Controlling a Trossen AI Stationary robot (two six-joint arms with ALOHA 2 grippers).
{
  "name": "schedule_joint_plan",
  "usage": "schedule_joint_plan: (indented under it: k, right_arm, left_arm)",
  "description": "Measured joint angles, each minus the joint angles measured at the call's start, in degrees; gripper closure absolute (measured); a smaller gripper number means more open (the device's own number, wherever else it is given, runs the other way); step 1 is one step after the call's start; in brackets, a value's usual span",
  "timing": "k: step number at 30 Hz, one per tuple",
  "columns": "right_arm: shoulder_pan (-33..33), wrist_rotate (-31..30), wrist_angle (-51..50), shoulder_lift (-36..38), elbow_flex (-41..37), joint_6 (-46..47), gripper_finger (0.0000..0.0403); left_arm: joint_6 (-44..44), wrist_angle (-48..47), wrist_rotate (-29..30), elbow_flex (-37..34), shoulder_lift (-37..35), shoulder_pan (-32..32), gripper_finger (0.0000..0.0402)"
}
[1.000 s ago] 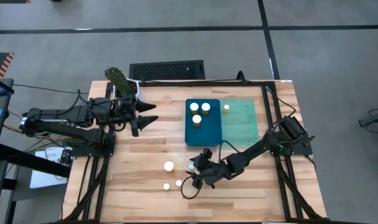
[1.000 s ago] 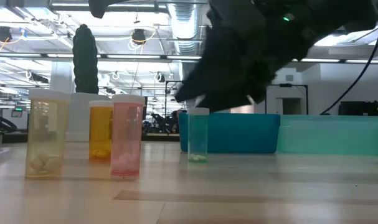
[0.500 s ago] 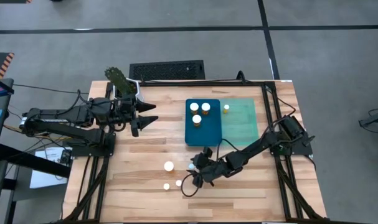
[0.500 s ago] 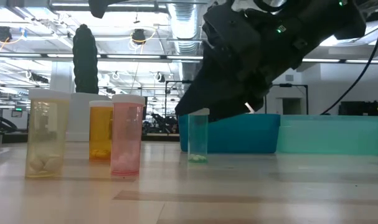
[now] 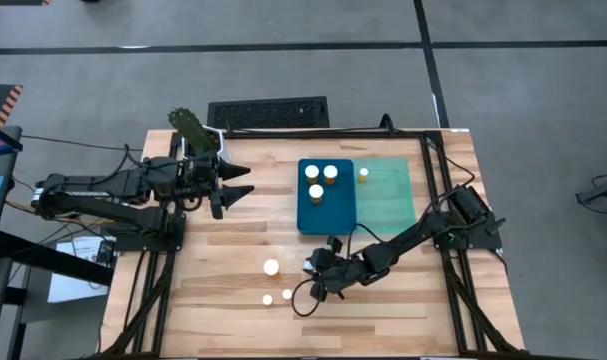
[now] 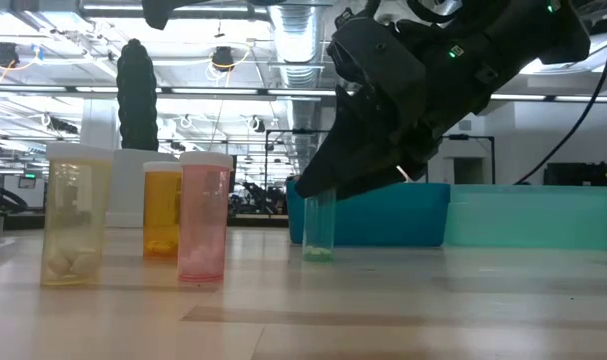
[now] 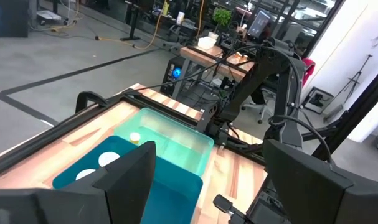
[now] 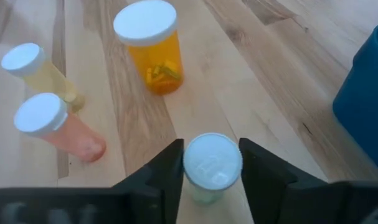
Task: Pick and place medicine bottles into bin by pill shape (circle, oval)
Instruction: Put the small green pill bottle into the green bin
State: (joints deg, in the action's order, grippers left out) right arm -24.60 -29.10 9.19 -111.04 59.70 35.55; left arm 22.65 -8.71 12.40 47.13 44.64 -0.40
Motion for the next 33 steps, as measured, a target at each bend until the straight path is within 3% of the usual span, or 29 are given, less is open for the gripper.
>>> schedule_joint_plan:
  k: [7, 17, 23, 33]
  right_arm:
    - [-0.1, 0.0, 0.1, 0.0, 0.0, 0.0, 0.0288]
    - [-1.0, -0.5, -1.5, 4.8, 0.0, 0.0, 0.0284]
    - [-1.7, -2.8, -12.9, 13.9, 0.0, -0.8, 0.0284]
    - [0.3, -11.6, -40.8, 36.2, 0.0, -1.7, 0.0283]
  left_arm:
    - [0.1, 0.0, 0.0, 0.0, 0.0, 0.0, 0.011]
    - [0.1, 0.0, 0.0, 0.0, 0.0, 0.0, 0.011]
    - [-0.2, 0.0, 0.0, 0.0, 0.0, 0.0, 0.011]
    - [-0.5, 0.0, 0.0, 0.0, 0.0, 0.0, 0.011]
